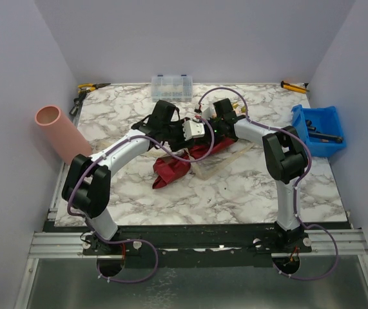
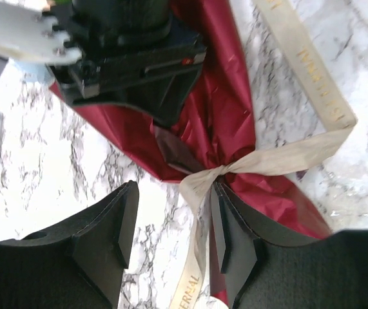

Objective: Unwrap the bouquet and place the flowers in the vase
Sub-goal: Untie the ribbon from the wrapping paper.

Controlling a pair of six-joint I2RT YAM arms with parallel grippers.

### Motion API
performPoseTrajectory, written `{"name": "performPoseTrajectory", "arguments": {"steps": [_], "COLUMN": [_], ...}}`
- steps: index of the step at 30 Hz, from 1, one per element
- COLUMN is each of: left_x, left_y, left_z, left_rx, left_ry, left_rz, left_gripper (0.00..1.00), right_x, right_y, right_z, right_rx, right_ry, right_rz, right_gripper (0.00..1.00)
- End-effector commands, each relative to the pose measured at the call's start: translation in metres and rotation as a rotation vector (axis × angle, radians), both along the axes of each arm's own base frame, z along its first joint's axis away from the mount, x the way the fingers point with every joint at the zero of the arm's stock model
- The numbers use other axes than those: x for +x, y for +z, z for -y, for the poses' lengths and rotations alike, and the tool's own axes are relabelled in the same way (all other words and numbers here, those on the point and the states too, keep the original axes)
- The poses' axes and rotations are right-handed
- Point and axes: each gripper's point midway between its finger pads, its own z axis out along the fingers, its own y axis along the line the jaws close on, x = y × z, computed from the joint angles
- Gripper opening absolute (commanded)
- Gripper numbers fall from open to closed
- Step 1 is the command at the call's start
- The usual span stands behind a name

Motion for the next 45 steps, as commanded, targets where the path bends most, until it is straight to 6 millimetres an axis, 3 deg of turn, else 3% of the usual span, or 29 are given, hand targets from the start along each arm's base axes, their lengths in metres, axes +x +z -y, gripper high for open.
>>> {"name": "performPoseTrajectory", "arguments": {"steps": [1,8,10,13,16,23,29,34,35,36,39,40,41,45], "left_x": [0.009,0.013,0.014,0.017,0.017,-0.002,-0.02,0.011,0.021,0.027,0.023,0.016,0.007,-0.025], "left_y": [-0.03,-0.059,-0.064,-0.064,-0.046,0.015,0.012,0.009,0.011,0.012,0.017,0.022,0.02,-0.007], "left_z": [-0.011,-0.015,-0.016,-0.015,-0.009,0.01,0.008,-0.016,-0.021,-0.025,-0.029,-0.027,-0.027,-0.026], "left_rx": [0.05,0.09,0.094,0.09,0.043,-0.119,-0.124,-0.128,-0.127,-0.119,-0.101,-0.109,-0.099,-0.033], "left_ry": [0.002,0.016,0.022,0.034,0.037,-0.005,-0.029,0.099,0.135,0.156,0.118,0.074,0.035,-0.128], "left_rz": [-0.039,-0.091,-0.104,-0.112,-0.109,-0.11,-0.126,-0.08,-0.047,-0.013,0.052,0.071,0.06,0.017], "left_gripper": [0.55,0.56,0.52,0.29,0.02,0.0,0.0,0.0,0.02,0.13,0.61,0.72,0.78,0.79], "right_x": [-0.05,-0.049,-0.047,-0.047,-0.048,-0.054,-0.053,-0.053,-0.053,-0.053,-0.053,-0.052,-0.053,-0.053], "right_y": [-0.083,-0.084,-0.083,-0.084,-0.088,-0.1,-0.1,-0.1,-0.1,-0.1,-0.1,-0.1,-0.1,-0.101], "right_z": [0.037,0.038,0.038,0.038,0.037,0.032,0.033,0.034,0.034,0.034,0.034,0.034,0.035,0.034], "right_rx": [-0.224,-0.229,-0.231,-0.253,-0.296,-0.369,-0.381,-0.391,-0.391,-0.39,-0.39,-0.389,-0.391,-0.391], "right_ry": [-0.017,-0.02,-0.023,-0.015,0.002,0.035,0.034,0.036,0.035,0.036,0.037,0.036,0.036,0.039], "right_rz": [-0.219,-0.213,-0.206,-0.187,-0.156,-0.133,-0.127,-0.121,-0.121,-0.12,-0.12,-0.12,-0.12,-0.121], "right_gripper": [0.14,0.13,0.13,0.13,0.13,0.11,0.1,0.1,0.1,0.1,0.1,0.1,0.1,0.1]}}
